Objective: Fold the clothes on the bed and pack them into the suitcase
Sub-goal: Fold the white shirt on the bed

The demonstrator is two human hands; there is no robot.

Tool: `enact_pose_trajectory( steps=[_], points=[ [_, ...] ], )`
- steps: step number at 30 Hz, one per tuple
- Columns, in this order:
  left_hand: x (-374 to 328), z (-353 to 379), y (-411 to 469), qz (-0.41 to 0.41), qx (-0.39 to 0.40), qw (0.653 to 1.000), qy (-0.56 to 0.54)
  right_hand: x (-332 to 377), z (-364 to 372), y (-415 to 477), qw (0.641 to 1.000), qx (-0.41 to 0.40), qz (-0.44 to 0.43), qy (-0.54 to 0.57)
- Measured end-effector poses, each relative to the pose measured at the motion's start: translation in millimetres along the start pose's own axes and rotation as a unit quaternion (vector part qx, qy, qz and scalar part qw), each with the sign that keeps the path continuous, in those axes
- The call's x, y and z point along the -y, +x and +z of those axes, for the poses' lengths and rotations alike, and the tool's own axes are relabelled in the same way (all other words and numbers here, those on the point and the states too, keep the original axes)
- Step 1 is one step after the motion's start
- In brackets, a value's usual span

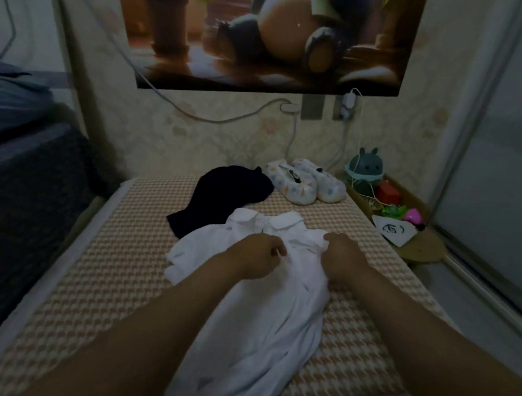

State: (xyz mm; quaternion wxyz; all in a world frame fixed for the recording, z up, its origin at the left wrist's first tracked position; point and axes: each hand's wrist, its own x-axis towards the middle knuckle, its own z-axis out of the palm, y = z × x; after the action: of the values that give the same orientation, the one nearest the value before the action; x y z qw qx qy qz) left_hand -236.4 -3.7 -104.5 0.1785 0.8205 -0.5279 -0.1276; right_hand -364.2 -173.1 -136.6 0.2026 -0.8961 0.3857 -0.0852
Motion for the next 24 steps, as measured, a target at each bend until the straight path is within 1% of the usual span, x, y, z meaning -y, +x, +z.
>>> enact_pose_trajectory(
  steps=[2,4,6,7,8,9,10,11,12,13,14,16,17,18,19,20,21,22,23,24],
  points=[
    [0.6,20.3,28.5,0.007,-0.027,1.000,0.005,-8.2,3.6,22.3,0.996,0.021,0.054,-0.068],
    [6.1,37.7,50.3,-0.012,0.001,0.999,0.046,-12.9,8.5,41.6,0.990,0.037,0.085,-0.102],
    [14.8,49.0,60.7,-0.032,0.050,0.997,0.058,-14.4,17.8,57.2,0.987,0.073,0.083,-0.116],
    [19.1,51.6,61.6,-0.035,0.077,0.995,0.049,-14.3,22.5,64.5,0.989,0.077,0.068,-0.106],
    [24.1,53.5,62.1,-0.030,0.095,0.994,0.045,-13.5,24.8,70.8,0.995,0.063,0.042,-0.066],
    [28.2,53.8,61.8,-0.022,0.095,0.994,0.052,-10.6,22.1,74.1,0.999,0.036,0.023,0.011],
    [32.2,53.9,60.5,-0.015,0.082,0.995,0.063,-8.4,17.4,77.7,0.995,0.003,0.012,0.104],
    [34.1,53.1,59.5,-0.008,0.065,0.996,0.064,-8.2,10.5,81.4,0.986,-0.029,0.009,0.166],
    [34.7,52.1,59.4,-0.005,0.049,0.997,0.052,-10.8,2.9,85.3,0.982,-0.056,0.001,0.181],
    [33.5,50.5,59.7,-0.004,0.034,0.999,0.026,-16.4,-4.2,87.6,0.987,-0.075,-0.004,0.138],
    [32.1,49.5,59.9,-0.005,0.013,1.000,-0.007,-23.5,-8.9,87.0,0.993,-0.107,-0.008,0.052],
    [31.7,44.9,61.6,0.015,-0.071,0.996,-0.055,-40.5,-6.5,86.4,0.976,-0.188,-0.027,-0.106],
    [35.2,41.8,64.5,0.039,-0.129,0.990,-0.050,-48.3,-1.8,85.7,0.970,-0.184,-0.045,-0.152],
    [41.8,38.3,68.5,0.058,-0.182,0.981,-0.034,-50.6,0.8,84.2,0.972,-0.158,-0.044,-0.168],
    [50.2,34.1,73.0,0.059,-0.220,0.974,-0.010,-48.1,0.4,82.0,0.976,-0.117,-0.031,-0.180],
    [58.5,29.2,77.1,0.048,-0.246,0.968,0.010,-44.9,-1.9,81.2,0.983,-0.070,-0.023,-0.170],
    [65.5,23.9,80.6,0.028,-0.262,0.964,0.031,-40.3,-5.1,81.5,0.988,-0.059,-0.031,-0.138],
    [71.4,19.1,83.4,0.005,-0.271,0.961,0.049,-33.1,-8.0,81.8,0.992,-0.071,-0.056,-0.086],
    [77.9,16.0,86.8,-0.016,-0.276,0.959,0.057,-25.5,-7.9,82.2,0.992,-0.094,-0.089,-0.005],
    [84.1,15.0,91.2,-0.032,-0.269,0.962,0.045,-17.1,-7.2,82.7,0.985,-0.104,-0.120,0.069]
  ],
)
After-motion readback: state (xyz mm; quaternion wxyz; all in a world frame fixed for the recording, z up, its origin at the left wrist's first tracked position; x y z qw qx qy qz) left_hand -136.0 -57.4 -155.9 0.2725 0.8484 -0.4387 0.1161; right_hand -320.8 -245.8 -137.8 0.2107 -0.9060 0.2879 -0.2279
